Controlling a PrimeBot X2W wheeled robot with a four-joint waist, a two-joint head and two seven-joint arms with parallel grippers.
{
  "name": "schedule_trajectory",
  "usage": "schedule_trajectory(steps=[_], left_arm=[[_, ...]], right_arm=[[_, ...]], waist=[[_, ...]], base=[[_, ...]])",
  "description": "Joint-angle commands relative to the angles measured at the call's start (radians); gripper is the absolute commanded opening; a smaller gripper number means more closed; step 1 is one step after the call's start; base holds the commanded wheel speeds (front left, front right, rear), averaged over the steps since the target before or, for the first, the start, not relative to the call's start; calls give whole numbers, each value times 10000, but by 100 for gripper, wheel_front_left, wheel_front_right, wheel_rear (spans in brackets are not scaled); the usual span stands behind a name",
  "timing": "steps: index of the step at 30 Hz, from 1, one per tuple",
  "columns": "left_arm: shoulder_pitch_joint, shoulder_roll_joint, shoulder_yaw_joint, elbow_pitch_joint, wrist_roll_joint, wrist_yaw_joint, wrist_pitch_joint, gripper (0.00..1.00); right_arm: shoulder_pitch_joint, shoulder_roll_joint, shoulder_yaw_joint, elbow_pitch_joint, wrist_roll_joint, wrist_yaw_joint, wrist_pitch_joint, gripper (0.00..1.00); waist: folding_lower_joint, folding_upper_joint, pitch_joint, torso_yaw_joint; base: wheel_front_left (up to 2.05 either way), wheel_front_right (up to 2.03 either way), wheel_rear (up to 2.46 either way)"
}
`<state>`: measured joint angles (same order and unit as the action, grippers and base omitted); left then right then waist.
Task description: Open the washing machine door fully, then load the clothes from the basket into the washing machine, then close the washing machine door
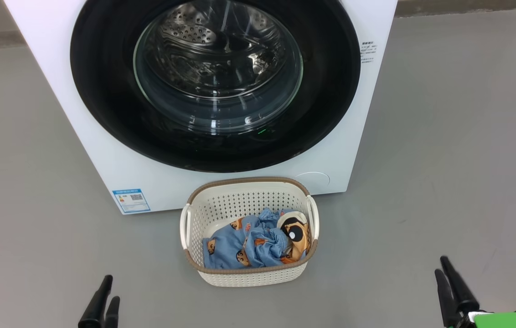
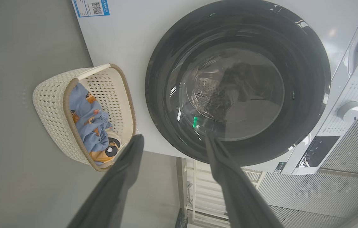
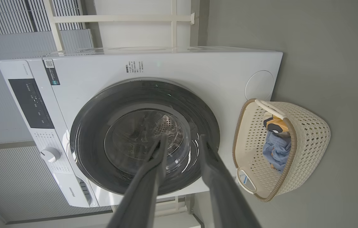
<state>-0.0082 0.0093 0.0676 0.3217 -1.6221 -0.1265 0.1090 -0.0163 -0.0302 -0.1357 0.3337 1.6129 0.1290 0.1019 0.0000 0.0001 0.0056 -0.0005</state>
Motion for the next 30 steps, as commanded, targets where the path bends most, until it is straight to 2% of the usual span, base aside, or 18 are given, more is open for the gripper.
schedule_trajectory(steps=[1,5,9,30], left_arm=[[-308,122,13,-255,45,-10,-81,100],[-315,132,-27,-316,105,-11,-200,100],[-283,141,-56,-395,188,-12,-319,100],[-318,190,156,-921,939,-18,-943,100]], right_arm=[[-250,-63,41,-298,-57,0,-68,100],[-251,-67,110,-407,-132,1,-185,100],[-217,-72,178,-524,-219,2,-302,100],[-353,-95,286,-1087,-1222,4,-916,100]], waist=[[3,-1,4,0],[23,-1,-35,-10],[2,-1,-38,-25],[0,-1,-75,-49]], base=[[0,0,0],[0,0,0],[0,0,0],[0,0,0]])
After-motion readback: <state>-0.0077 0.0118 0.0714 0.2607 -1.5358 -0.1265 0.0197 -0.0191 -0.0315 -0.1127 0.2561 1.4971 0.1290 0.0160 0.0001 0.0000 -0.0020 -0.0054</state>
